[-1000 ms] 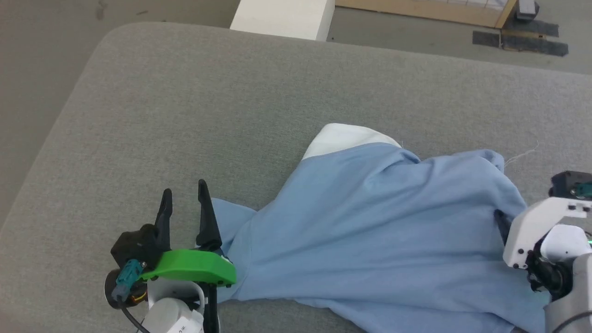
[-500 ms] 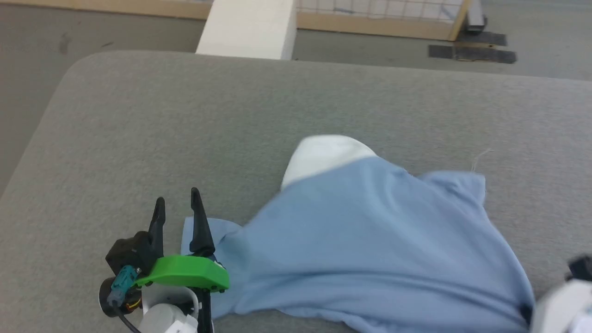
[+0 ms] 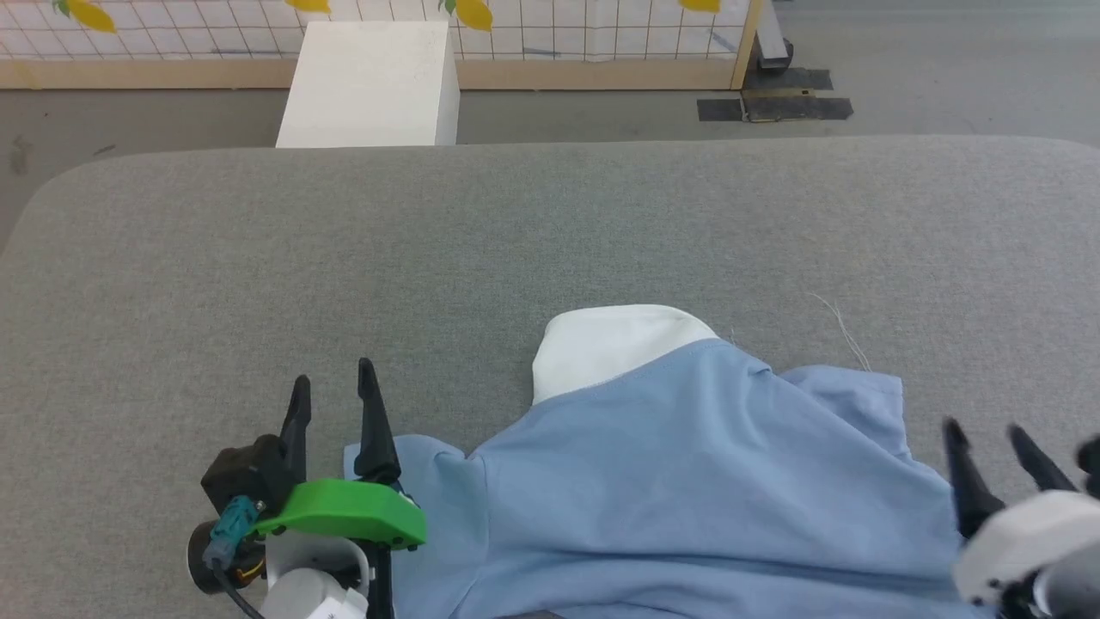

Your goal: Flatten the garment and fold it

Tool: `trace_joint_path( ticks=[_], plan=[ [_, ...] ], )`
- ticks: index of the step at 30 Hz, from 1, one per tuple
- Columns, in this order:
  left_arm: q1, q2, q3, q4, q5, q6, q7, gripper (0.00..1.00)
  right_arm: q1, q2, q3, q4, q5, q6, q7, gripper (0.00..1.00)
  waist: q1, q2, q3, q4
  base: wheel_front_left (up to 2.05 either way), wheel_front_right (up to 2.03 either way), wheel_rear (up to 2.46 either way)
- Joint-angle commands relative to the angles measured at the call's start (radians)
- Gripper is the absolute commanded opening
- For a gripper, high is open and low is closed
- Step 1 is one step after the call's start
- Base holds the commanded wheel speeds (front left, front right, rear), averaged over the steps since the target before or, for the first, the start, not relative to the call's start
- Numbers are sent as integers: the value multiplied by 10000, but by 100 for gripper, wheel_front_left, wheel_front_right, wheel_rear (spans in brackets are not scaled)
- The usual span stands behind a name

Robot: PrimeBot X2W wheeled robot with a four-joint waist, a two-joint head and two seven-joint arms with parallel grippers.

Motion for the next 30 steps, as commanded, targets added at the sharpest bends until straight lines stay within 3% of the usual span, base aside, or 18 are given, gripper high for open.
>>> trace_joint_path(
  ticks=[1,4,8,15,24,25,26,27,28,30],
  plan=[
    [-65,-14,-45,39,77,-52,-43,100,-354,-303,404,367,-124,-15,-619,100,0,0,22,55,0,0,0],
    [-115,-25,-110,52,66,-91,-43,100,-964,-886,1114,1165,-360,-15,-1551,100,0,0,90,184,0,0,0],
    [-164,-38,-154,65,61,-98,-43,100,-1888,-1877,2302,2502,-522,-15,-1459,100,0,0,222,416,0,0,0],
    [-354,-74,-209,76,43,-132,-43,100,-3702,-3764,4982,4149,154,-15,-218,100,0,0,696,845,0,0,0],
    [-639,-132,-398,213,-57,-183,-43,100,-5369,-5125,8171,5261,1745,-15,1773,100,0,0,1144,1366,0,0,0],
    [-655,-136,-406,228,-64,-179,-43,100,-5505,-5205,8404,5367,2035,-15,2054,91,0,0,1157,1393,0,0,0],
    [-664,-139,-408,240,-70,-178,-43,100,-5587,-5236,8515,5459,2300,-15,2274,49,0,0,1161,1409,0,0,0],
    [-671,-142,-401,254,-83,-174,-43,100,-5632,-5222,8478,5655,2686,-15,2605,16,0,0,1153,1423,0,0,0],
    [-674,-143,-396,266,-92,-175,-43,100,-5650,-5220,8542,5710,2929,-15,2841,0,0,0,1138,1436,0,0,0],
    [-664,-147,-353,268,-118,-161,-43,100,-5745,-5231,8376,5718,3257,-15,2804,0,0,0,1095,1427,0,0,0]
  ],
)
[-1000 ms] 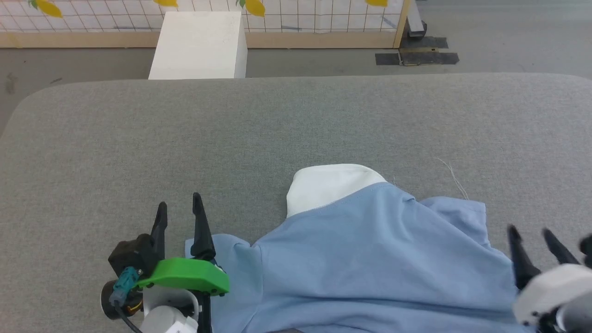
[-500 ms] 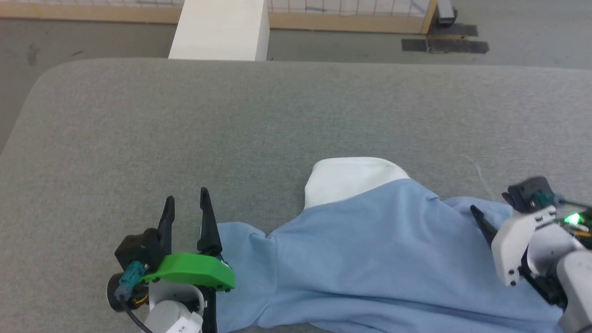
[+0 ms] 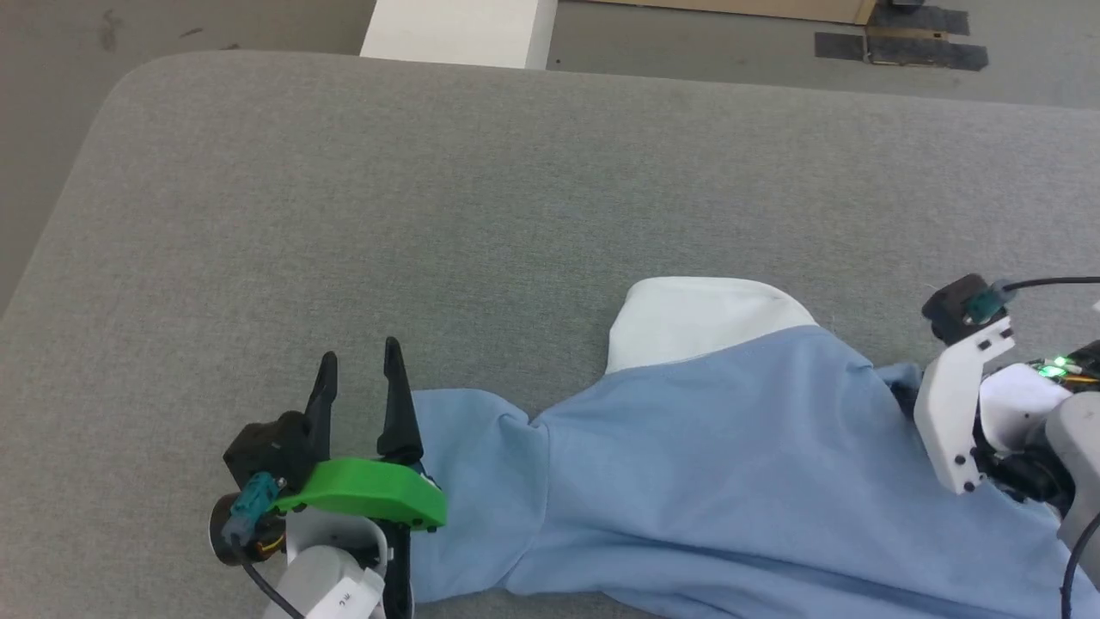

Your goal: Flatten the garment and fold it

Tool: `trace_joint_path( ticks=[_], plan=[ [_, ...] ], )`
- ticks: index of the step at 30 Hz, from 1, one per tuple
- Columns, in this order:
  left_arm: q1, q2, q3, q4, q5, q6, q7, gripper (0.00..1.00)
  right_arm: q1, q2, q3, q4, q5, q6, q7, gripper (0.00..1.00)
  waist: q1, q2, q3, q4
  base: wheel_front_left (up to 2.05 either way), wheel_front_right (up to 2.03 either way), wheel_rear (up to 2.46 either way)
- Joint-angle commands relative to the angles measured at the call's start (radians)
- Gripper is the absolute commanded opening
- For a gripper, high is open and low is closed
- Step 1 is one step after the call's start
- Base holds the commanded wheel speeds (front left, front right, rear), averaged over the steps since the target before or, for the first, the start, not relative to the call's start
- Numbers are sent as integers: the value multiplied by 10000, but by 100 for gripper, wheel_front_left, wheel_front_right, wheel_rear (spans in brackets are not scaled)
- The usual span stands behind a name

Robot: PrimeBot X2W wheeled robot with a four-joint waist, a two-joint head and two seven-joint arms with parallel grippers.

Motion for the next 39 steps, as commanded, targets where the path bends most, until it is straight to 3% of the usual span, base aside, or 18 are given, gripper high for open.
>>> trace_joint_path(
  ticks=[1,6,10,13,16,19,20,21,22,23,29,39],
  plan=[
    [-140,-41,60,2,-60,8,-43,100,209,163,-89,251,181,-15,-179,0,0,0,-71,-42,0,0,0],
    [54,-46,222,21,-69,43,-43,100,376,735,-2591,265,281,-15,-2457,0,0,0,-383,-286,0,0,0],
    [175,-47,286,29,-32,3,-43,100,1090,1237,-5121,398,-596,-15,-3701,0,0,0,-651,-535,0,0,0],
    [248,-47,360,25,7,-21,-43,100,1766,1823,-7261,456,-1698,-15,-3915,0,0,0,-804,-758,0,0,0],
    [292,-47,405,27,39,-47,-43,100,2370,2805,-9270,162,-2843,-15,-3755,0,0,0,-879,-982,0,0,0],
    [311,-45,391,54,60,-83,-43,100,2864,3939,-10502,-235,-3617,-15,-3036,0,0,0,-894,-1176,0,0,0],
    [314,-43,372,78,65,-95,-43,100,3019,4248,-10684,-340,-3796,-15,-2710,0,0,0,-896,-1231,0,0,0],
    [312,-42,336,104,75,-102,-43,100,3182,4603,-10901,-513,-3963,-15,-2329,15,0,0,-898,-1292,0,0,0],
    [306,-42,295,120,85,-102,-34,100,3310,4853,-11029,-770,-4093,-15,-2089,47,0,0,-904,-1345,0,0,0],
    [291,-36,277,144,84,-109,-23,100,3383,5004,-11159,-999,-4155,-15,-2005,100,0,0,-905,-1383,0,0,0],
    [145,139,96,473,203,-36,495,100,3850,5421,-11475,-2446,-4200,-15,-2596,100,0,0,-990,-1604,0,0,0],
    [-241,791,-261,1117,624,890,3872,100,5225,5444,-9118,-4355,-3681,-15,-5020,100,0,0,-1005,-2053,0,0,0]
  ],
)
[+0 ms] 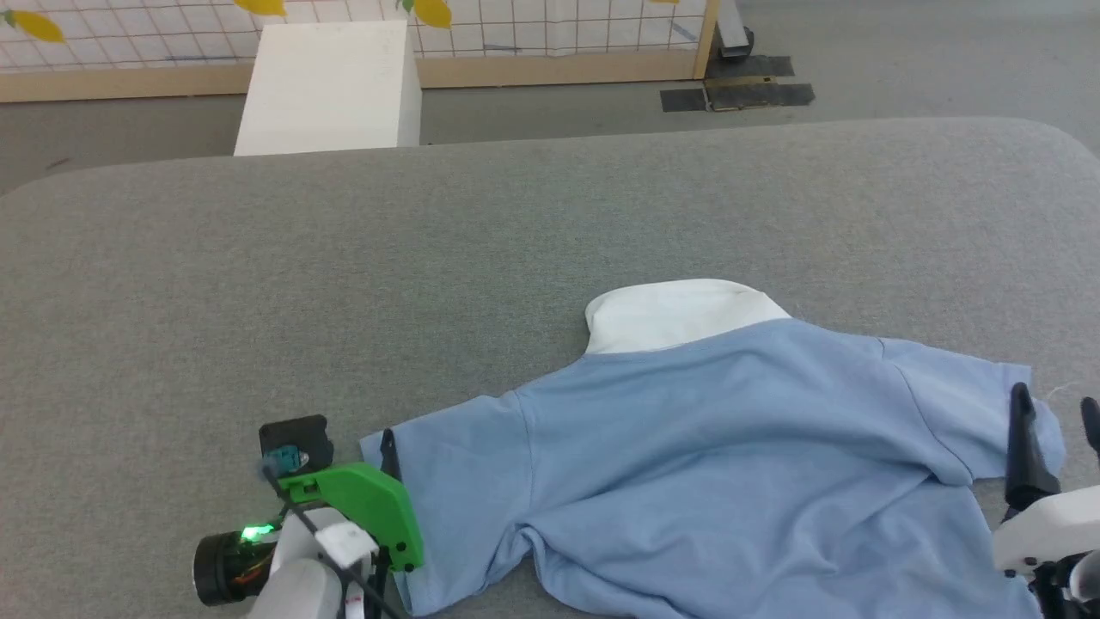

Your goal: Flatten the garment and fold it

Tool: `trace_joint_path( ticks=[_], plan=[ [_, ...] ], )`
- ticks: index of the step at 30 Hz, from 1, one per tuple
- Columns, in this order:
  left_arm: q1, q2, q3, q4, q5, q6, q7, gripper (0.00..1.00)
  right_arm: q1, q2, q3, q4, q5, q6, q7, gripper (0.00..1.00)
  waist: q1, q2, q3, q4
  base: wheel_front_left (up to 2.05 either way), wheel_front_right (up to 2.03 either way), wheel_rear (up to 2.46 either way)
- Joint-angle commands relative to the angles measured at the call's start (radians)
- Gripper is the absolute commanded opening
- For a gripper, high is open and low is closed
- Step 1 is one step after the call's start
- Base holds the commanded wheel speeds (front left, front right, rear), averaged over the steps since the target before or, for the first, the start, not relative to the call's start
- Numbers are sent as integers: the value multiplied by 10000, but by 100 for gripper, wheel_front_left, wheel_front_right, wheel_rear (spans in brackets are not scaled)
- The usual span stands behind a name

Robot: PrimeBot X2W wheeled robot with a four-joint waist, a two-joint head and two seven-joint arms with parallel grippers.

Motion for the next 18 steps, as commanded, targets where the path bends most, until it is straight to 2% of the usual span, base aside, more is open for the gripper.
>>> trace_joint_path(
  ticks=[1,6,13,14,15,16,18],
  plan=[
    [-296,220,-78,97,154,201,618,100,166,5,276,-216,137,-13,-238,100,0,0,101,-161,0,0,0],
    [-729,547,-173,394,139,377,2340,100,326,5,1071,-476,432,-13,-385,100,0,0,342,-487,0,0,0],
    [-729,531,-410,437,-750,-114,4837,100,240,6,1559,-532,716,-13,-435,100,0,0,601,-957,0,0,0],
    [-644,522,-468,337,-890,-206,5153,45,244,6,1568,-541,735,-13,-432,100,0,0,620,-1011,0,0,0],
    [-567,521,-520,247,-985,-266,5392,30,249,6,1565,-554,738,-13,-428,100,0,0,633,-1042,0,0,0],
    [-476,525,-576,105,-1073,-315,5631,0,247,6,1536,-567,749,-13,-438,100,0,0,647,-1068,0,0,0],
    [-350,556,-633,-175,-1157,-353,5867,0,248,6,1504,-583,768,-13,-439,100,0,0,657,-1084,0,0,0]
  ],
)
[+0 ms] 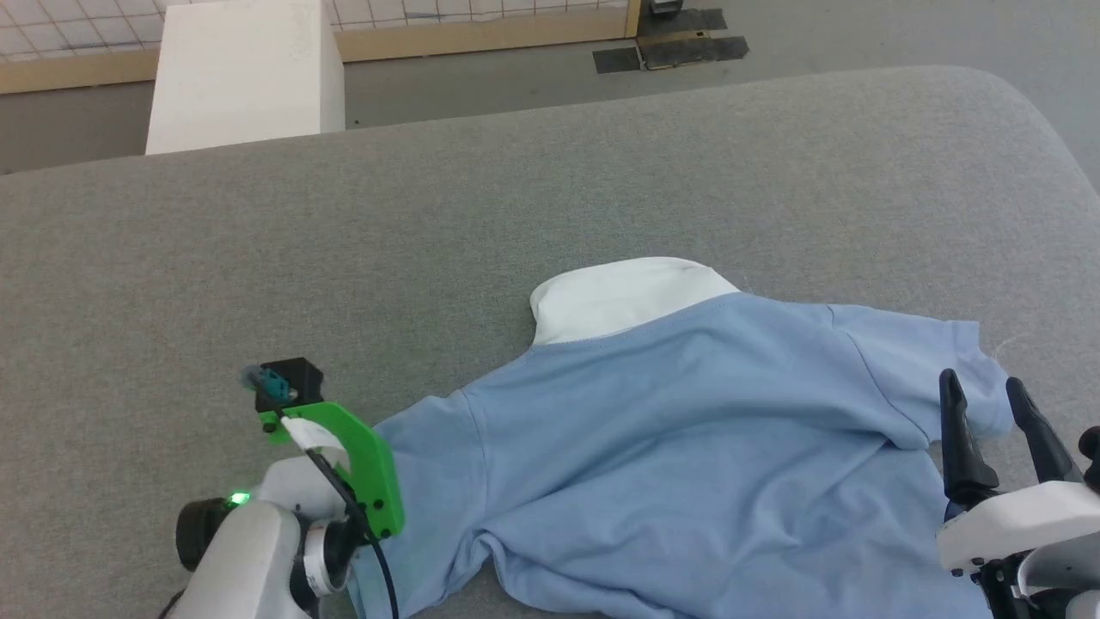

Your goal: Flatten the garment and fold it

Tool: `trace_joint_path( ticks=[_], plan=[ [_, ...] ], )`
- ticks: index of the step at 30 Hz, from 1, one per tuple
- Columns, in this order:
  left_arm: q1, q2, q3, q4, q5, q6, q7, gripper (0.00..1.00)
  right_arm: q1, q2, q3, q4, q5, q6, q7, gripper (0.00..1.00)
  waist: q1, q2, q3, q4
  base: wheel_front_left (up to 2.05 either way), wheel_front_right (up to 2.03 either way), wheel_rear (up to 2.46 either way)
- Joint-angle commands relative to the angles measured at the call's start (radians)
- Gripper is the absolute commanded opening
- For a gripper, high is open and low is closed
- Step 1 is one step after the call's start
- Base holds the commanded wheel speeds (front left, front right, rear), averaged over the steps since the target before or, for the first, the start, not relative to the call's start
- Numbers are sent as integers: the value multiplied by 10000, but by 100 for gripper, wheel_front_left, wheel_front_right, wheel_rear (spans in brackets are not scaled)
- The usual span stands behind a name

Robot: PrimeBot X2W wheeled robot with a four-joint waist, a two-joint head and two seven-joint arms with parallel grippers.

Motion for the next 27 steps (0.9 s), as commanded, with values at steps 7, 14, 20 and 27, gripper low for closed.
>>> trace_joint_path(
  ticks=[7,14,20,27],
  plan=[
    [574,-134,-112,-470,225,-43,-1078,0,-61,6,-31,-201,-41,-13,-128,100,0,0,-74,205,0,0,0],
    [1032,-82,817,-1206,235,440,-2960,0,-438,-22,-461,-112,-646,-13,-121,100,0,0,-204,802,0,0,0],
    [1442,134,1084,-1502,79,416,-3166,0,-1598,-328,-1405,974,-1179,-13,748,100,0,0,-75,1353,0,0,0],
    [1254,-42,918,-1467,-35,357,-3148,0,-3540,-733,-2407,3371,-1340,-13,2815,100,0,0,312,1842,0,0,0]
  ],
)
